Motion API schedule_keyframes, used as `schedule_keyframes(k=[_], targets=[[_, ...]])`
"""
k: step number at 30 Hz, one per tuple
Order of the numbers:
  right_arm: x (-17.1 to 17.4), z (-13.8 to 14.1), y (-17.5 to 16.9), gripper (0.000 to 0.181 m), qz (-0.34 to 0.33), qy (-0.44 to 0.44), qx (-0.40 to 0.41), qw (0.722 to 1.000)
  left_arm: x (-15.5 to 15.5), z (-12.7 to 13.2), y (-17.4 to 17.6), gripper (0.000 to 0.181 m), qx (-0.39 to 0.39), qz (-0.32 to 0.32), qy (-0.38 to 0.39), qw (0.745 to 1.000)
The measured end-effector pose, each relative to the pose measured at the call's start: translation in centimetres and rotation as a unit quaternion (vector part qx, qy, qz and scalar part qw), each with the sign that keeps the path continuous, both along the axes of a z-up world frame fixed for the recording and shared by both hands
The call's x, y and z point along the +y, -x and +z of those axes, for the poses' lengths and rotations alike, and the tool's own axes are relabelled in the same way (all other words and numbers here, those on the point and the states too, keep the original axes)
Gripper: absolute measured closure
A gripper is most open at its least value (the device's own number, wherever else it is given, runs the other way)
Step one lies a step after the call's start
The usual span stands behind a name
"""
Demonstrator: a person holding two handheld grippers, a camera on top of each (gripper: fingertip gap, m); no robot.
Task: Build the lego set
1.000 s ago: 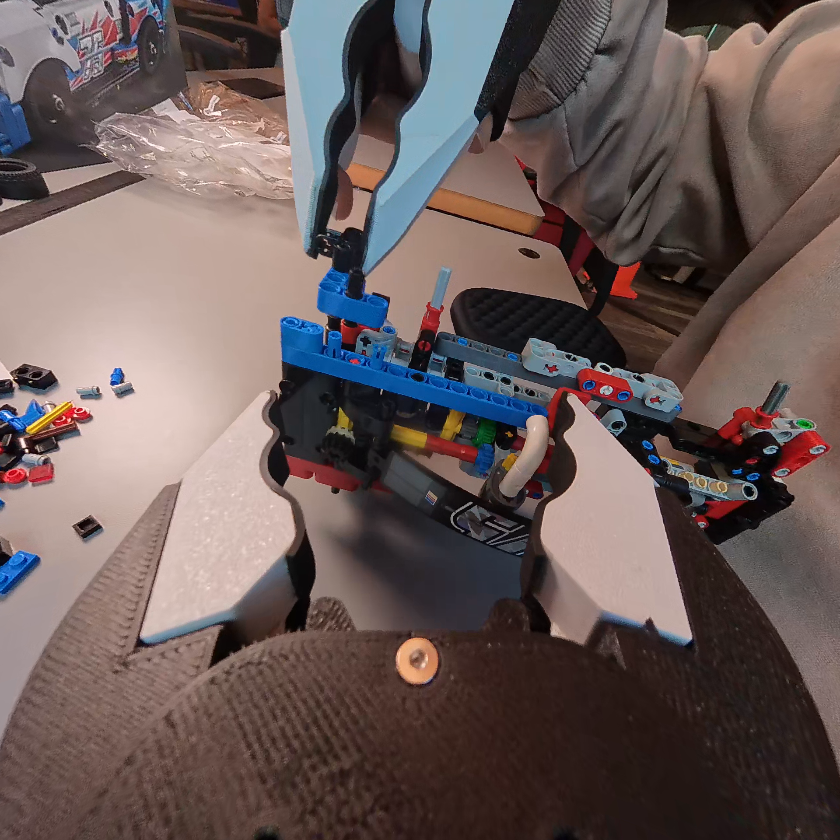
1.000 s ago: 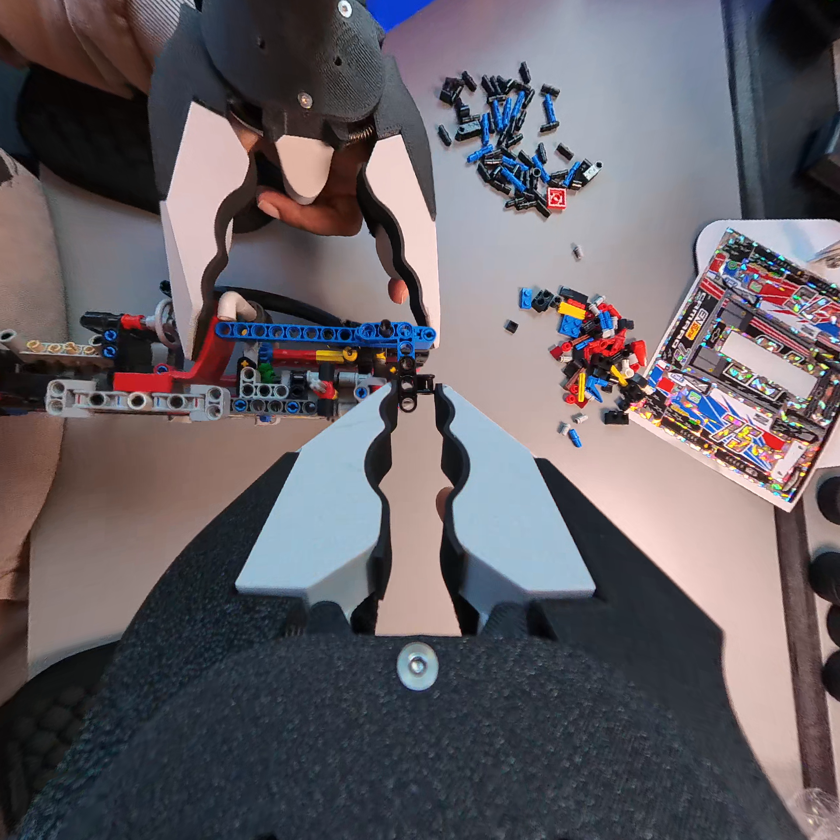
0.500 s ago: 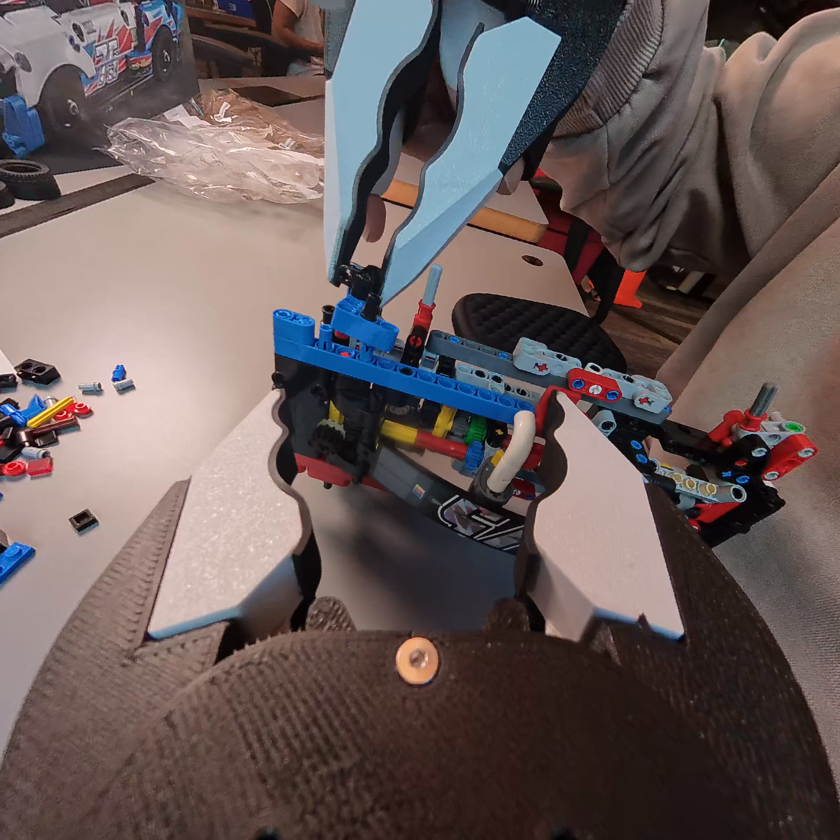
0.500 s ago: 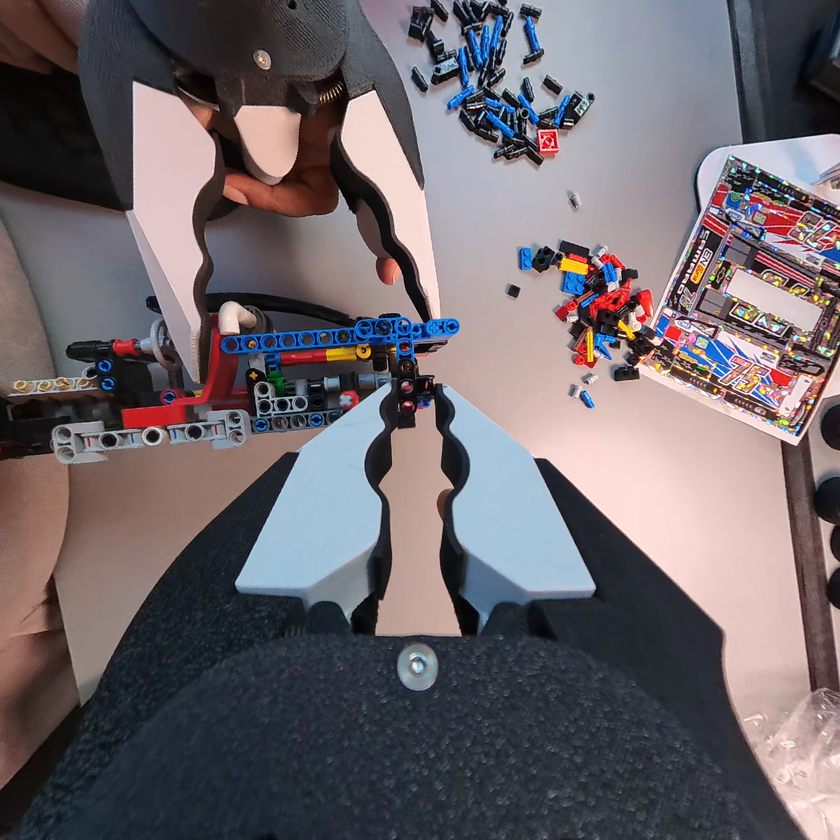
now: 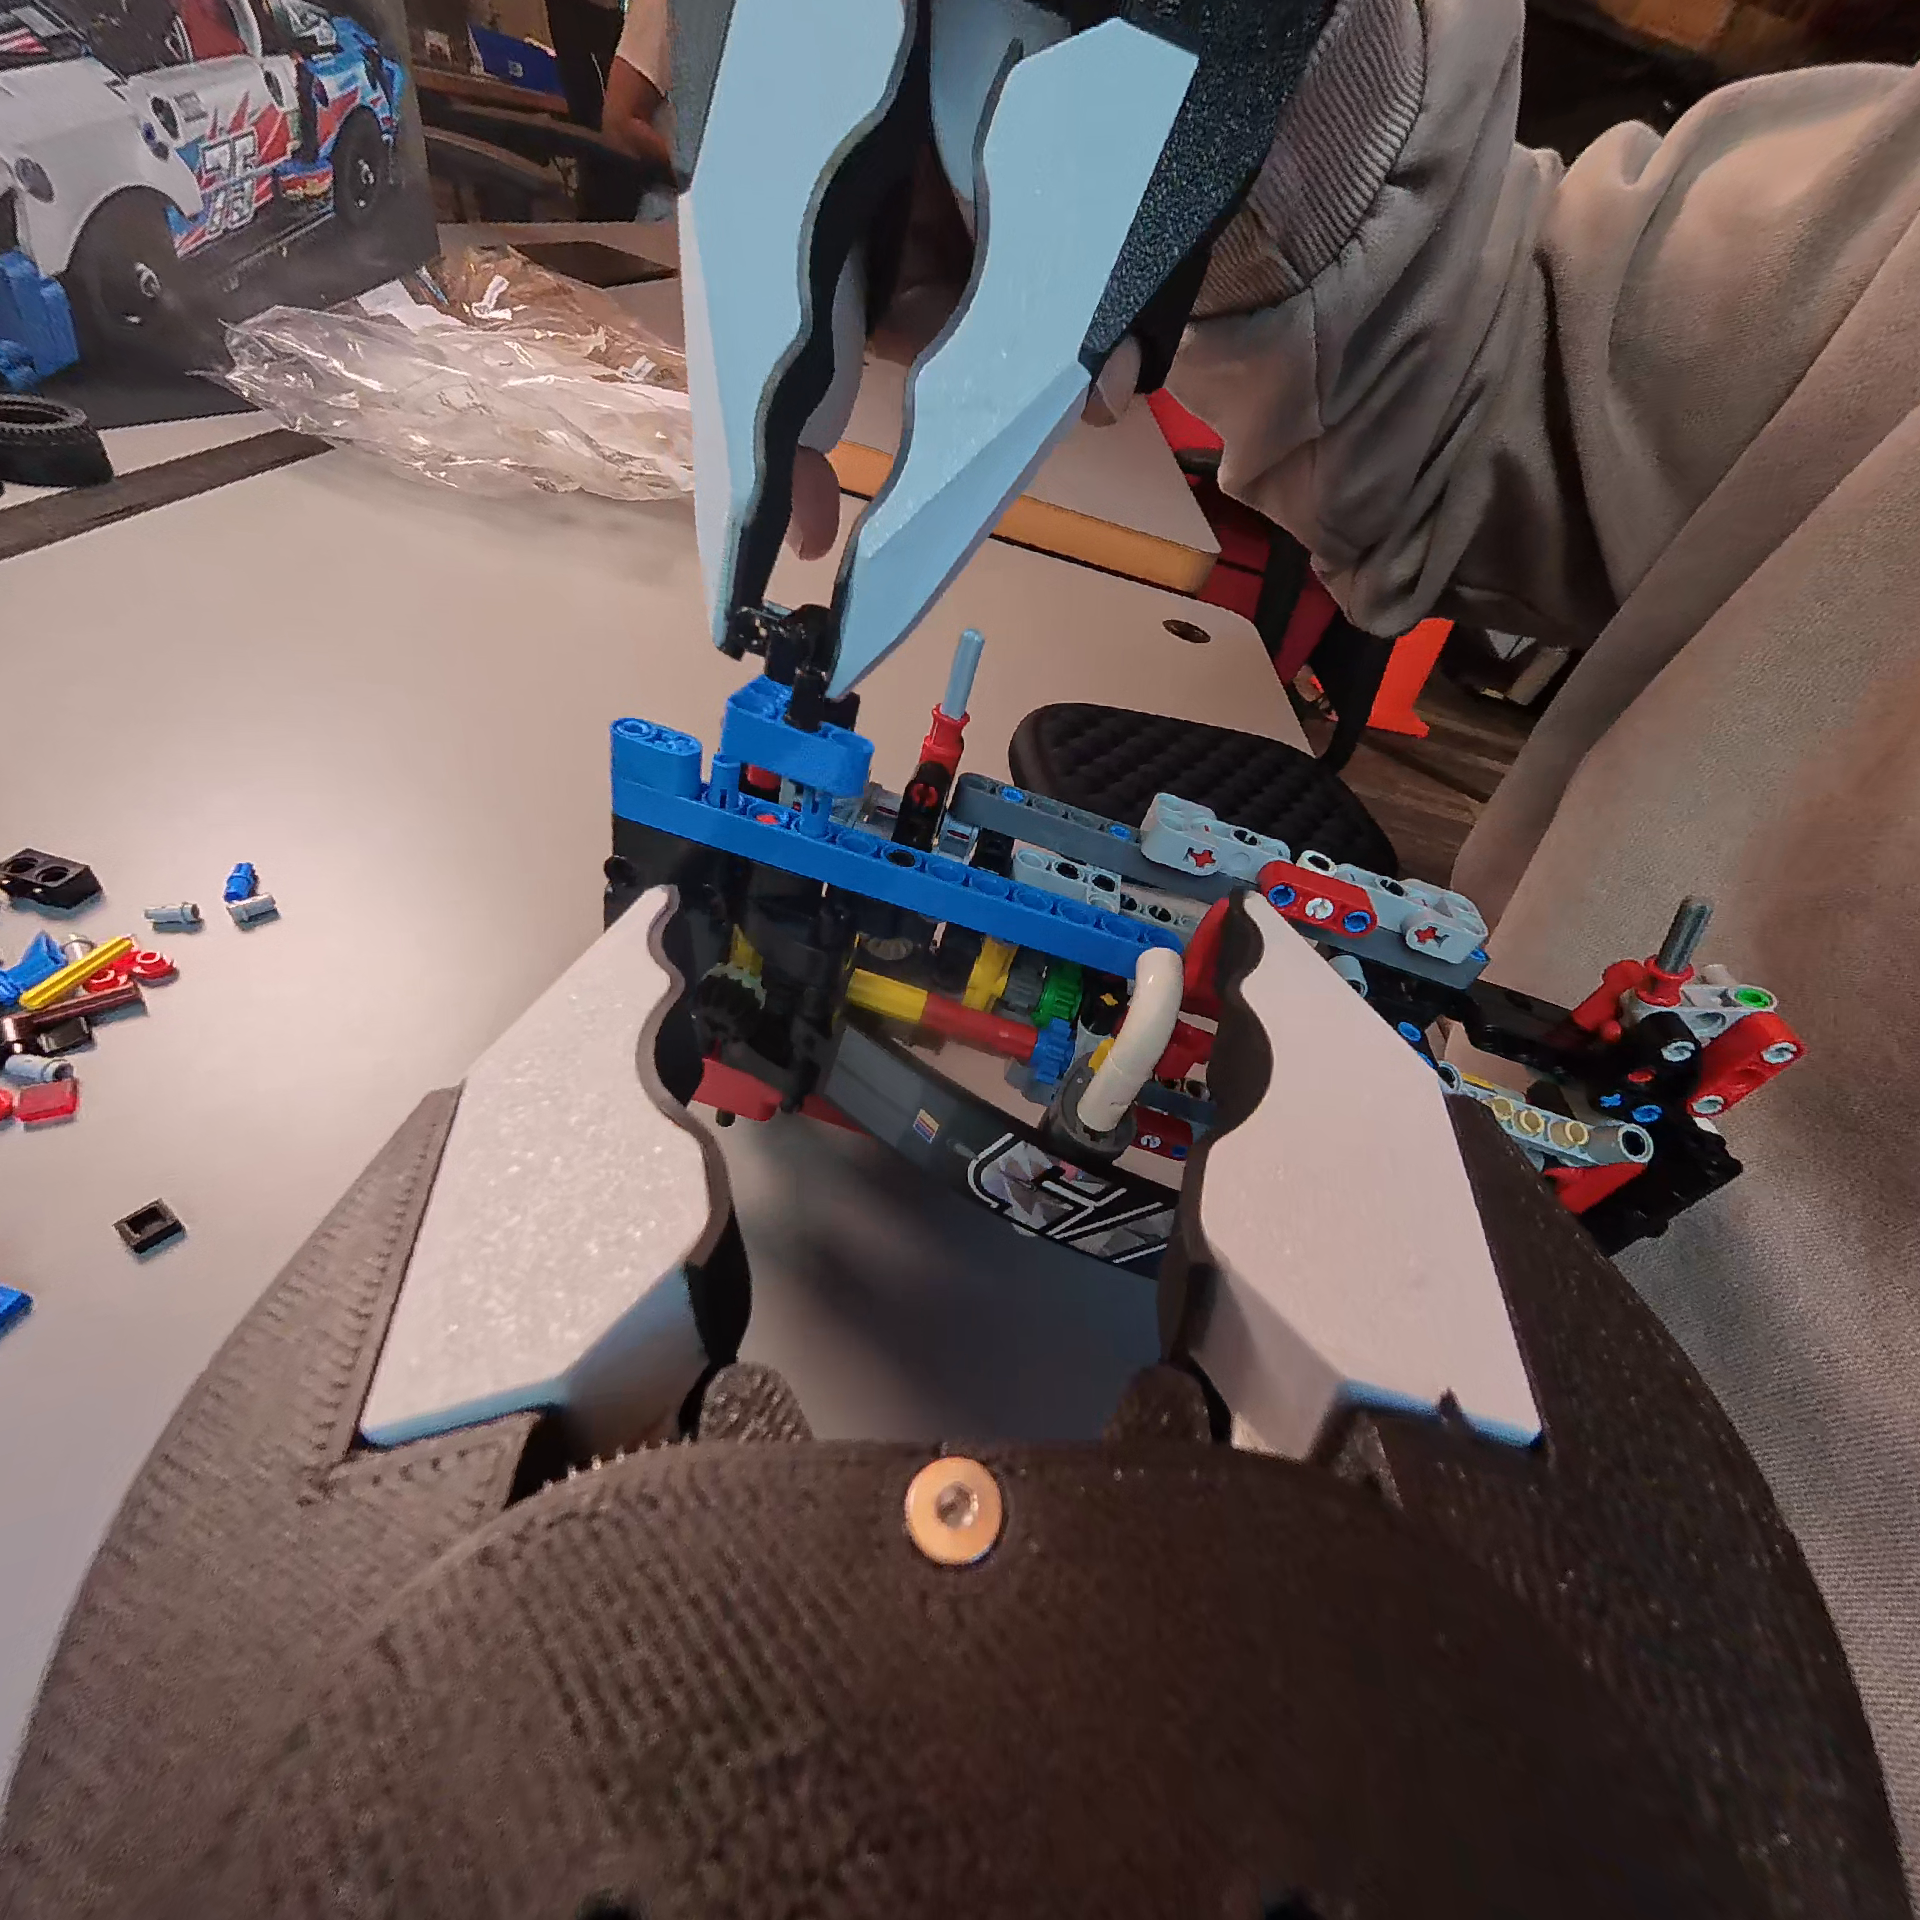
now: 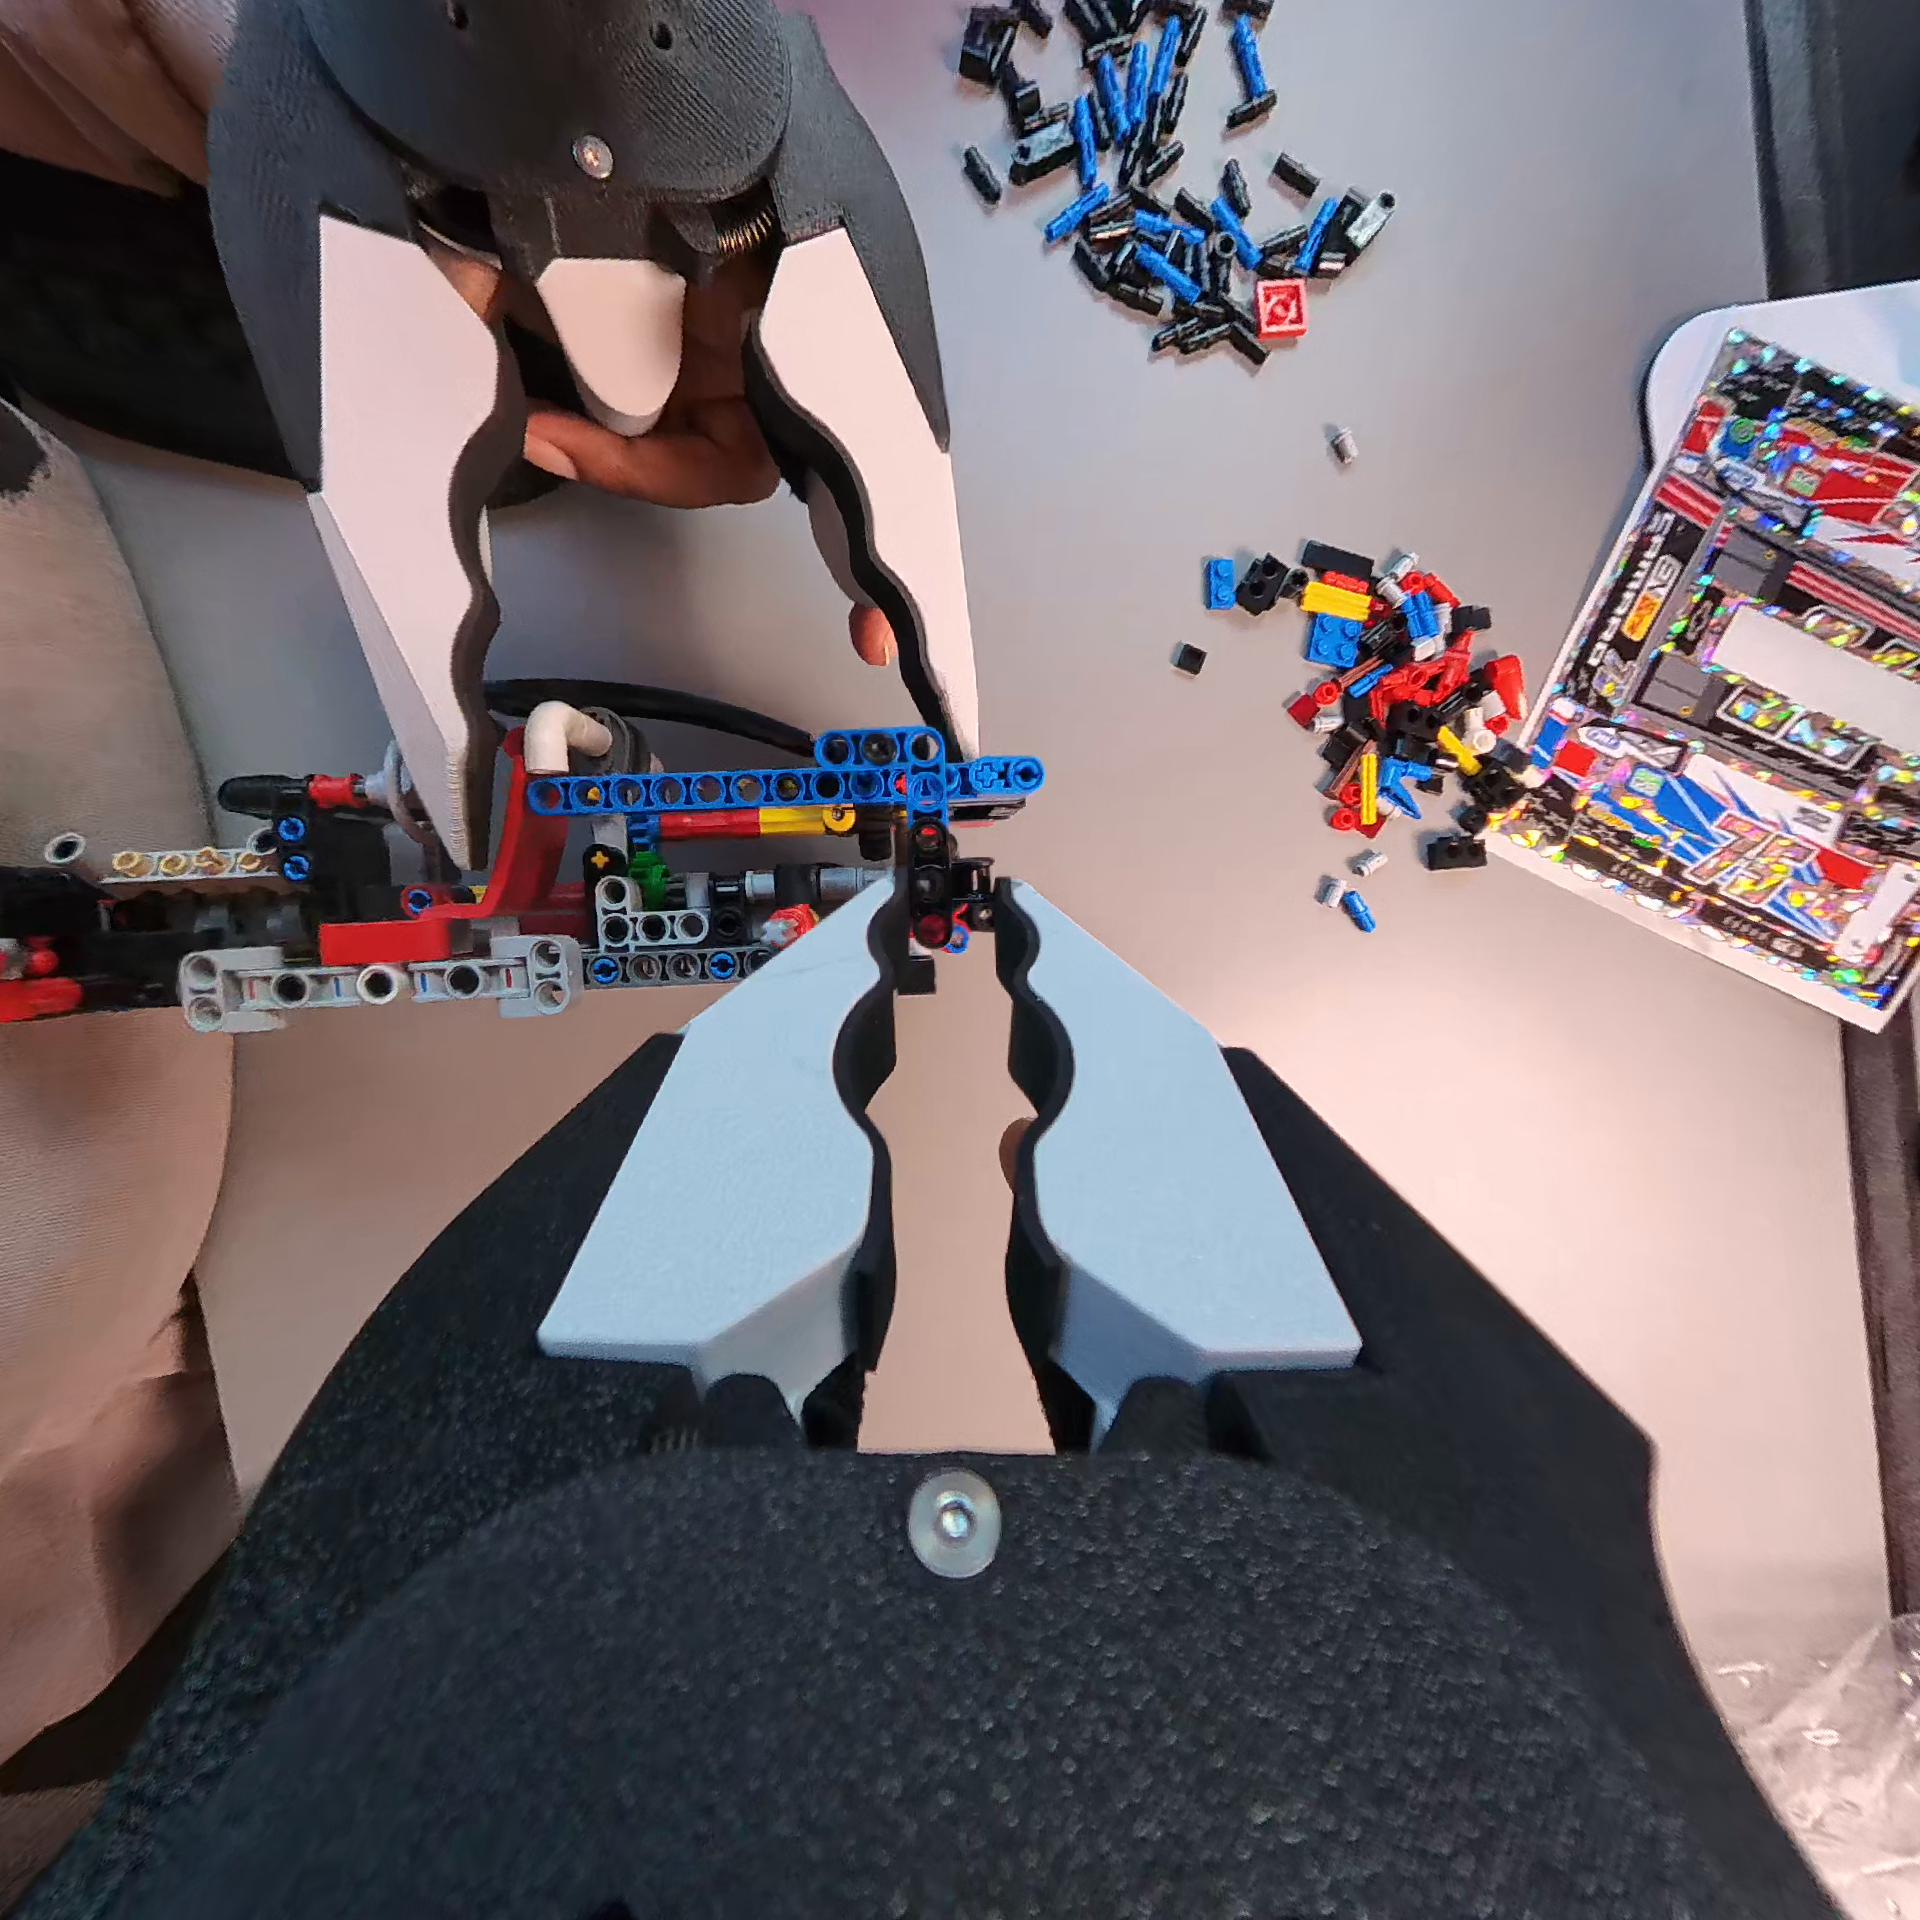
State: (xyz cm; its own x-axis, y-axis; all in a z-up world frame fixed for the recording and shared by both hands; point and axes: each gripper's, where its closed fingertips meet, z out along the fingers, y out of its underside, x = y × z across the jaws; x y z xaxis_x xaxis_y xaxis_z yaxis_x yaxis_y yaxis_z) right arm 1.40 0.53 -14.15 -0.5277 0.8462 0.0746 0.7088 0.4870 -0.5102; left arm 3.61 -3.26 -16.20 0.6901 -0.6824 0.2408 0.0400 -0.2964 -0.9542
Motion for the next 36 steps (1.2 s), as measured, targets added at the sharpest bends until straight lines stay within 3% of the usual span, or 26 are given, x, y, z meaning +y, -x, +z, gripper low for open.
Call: schedule_keyframes(k=[10, 15, 19, 22, 27, 36], targets=[[0.1, -0.4, 0.0, 0.168, 0.006, 0.011, -0.021, 1.000, -0.8, 0.9, 0.1, 0.088, -0.019, -0.033, -0.005, 0.999], [0.2, -0.4, -0.1, 0.168, 0.010, 0.012, -0.023, 1.000, 0.8, 3.0, 3.3, 0.087, -0.080, -0.037, -0.012, 0.996], [0.1, -0.4, 0.0, 0.168, 0.013, 0.013, -0.023, 1.000, 2.4, 1.0, 2.5, 0.080, -0.048, -0.106, 0.022, 0.993], [0.2, -0.2, 0.1, 0.168, 0.012, 0.010, -0.019, 1.000, 2.2, 0.6, 0.7, 0.097, -0.050, -0.157, 0.025, 0.986], [1.4, 1.1, 0.3, 0.168, 0.004, -0.002, -0.014, 1.000, 2.6, 0.2, 0.6, 0.107, -0.025, -0.125, 0.010, 0.992], [0.2, -0.2, 0.1, 0.168, 0.005, 0.006, -0.038, 0.999, 2.3, 0.1, 0.5, 0.108, -0.034, -0.116, 0.011, 0.993]])
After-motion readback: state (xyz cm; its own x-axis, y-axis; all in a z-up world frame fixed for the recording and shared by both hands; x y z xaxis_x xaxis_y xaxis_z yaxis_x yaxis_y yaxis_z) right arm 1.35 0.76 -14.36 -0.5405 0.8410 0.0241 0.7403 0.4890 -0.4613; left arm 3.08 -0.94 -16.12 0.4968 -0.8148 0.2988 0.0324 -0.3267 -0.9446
